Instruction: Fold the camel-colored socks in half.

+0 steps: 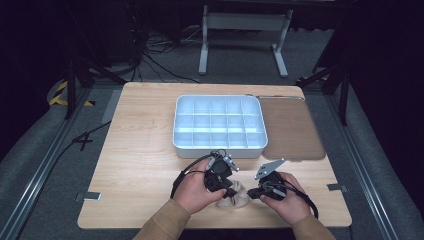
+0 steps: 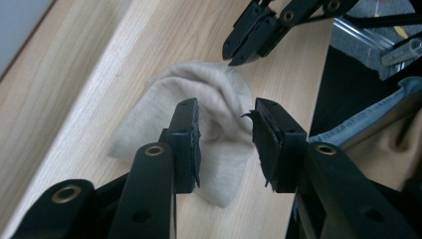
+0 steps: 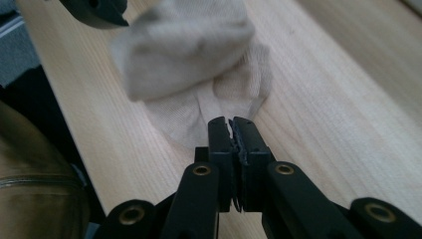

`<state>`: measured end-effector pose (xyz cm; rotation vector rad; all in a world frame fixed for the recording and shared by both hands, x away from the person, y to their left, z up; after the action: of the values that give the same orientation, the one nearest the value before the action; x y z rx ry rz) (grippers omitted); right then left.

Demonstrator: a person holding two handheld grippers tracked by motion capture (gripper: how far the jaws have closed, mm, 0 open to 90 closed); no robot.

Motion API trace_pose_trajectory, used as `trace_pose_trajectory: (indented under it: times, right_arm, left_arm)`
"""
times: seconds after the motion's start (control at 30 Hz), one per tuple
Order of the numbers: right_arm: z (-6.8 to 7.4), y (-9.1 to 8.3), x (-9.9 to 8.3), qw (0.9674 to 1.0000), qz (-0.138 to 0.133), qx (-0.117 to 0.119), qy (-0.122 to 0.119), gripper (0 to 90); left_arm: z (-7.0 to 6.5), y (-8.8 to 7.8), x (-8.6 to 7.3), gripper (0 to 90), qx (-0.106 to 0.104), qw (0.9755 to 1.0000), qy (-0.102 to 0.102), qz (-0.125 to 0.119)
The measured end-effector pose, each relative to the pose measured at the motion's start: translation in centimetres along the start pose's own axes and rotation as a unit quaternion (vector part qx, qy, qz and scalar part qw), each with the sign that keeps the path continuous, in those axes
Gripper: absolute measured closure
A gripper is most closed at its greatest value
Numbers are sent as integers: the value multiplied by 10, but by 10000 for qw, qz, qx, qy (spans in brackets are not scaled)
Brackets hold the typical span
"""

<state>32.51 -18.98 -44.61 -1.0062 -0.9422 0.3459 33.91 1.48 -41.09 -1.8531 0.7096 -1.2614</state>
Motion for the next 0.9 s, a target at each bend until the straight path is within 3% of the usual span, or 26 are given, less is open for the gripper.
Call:
trace_pose_trajectory:
  times: [0.23, 0.27, 0.43, 0.6, 0.9]
  right_arm:
    - [8, -22, 11, 9992, -400, -7, -84, 881]
    - [14, -25, 17, 9986, -508, 84, -142, 884]
    - [29, -24, 32, 9956, -801, 356, -335, 892]
    - [37, -7, 42, 9958, -666, 331, -526, 891]
    - [33, 4, 40, 9979, -401, 141, -483, 887]
  left_arm:
    - [3, -12, -12, 642, 244, 9996, -162, 36]
    - [6, -16, -19, 649, 346, 9991, -242, 73]
    - [9, -25, -33, 669, 453, 9981, -417, 12]
    - [11, -30, -44, 676, 527, 9971, -549, 45]
    - [14, -28, -47, 671, 505, 9969, -596, 90]
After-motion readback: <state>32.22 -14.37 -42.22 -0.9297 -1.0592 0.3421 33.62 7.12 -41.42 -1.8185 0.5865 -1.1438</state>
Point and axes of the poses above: each handheld gripper's, and its own axes: y roughly forward along the jaws, x roughly out of its top, z roughly to its left, the point moved 1 cm from there along y, roughly forward along the jaws, and after that the axes turned 5 degrees about y, right-handed, at the moved point
